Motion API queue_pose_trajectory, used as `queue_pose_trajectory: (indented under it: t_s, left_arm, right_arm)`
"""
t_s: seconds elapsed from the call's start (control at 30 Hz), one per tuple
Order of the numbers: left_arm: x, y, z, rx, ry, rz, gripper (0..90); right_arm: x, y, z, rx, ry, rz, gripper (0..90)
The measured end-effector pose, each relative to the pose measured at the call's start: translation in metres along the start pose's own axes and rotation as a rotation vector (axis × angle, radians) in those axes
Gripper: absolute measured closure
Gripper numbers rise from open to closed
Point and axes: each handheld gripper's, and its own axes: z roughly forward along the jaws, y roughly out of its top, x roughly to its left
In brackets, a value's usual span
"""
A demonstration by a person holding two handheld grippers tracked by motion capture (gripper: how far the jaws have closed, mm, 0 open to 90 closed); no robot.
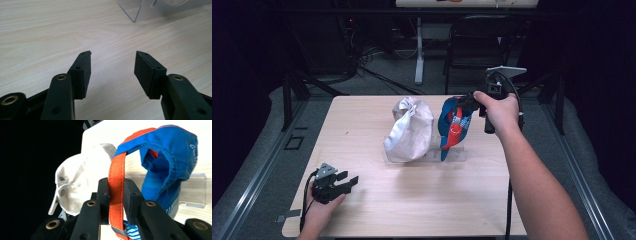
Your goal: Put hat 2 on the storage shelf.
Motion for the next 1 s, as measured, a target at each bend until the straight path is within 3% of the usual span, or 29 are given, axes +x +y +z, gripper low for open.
queue_pose_trajectory:
  t_s: [0.67,1.0]
  left_arm:
    - [-0.001,0.0,0.001,-0.011,0.0,-0.006,47.9]
    - [0.0,0.0,0.001,-0.005,0.002,-0.007,47.9]
  right_arm:
    - [-0.013,-0.009,-0.011,-0.005,-0.041,-0.028,74.3]
    - [-0.014,-0.015,-0.023,-0.029,-0.065,-0.061,66.5]
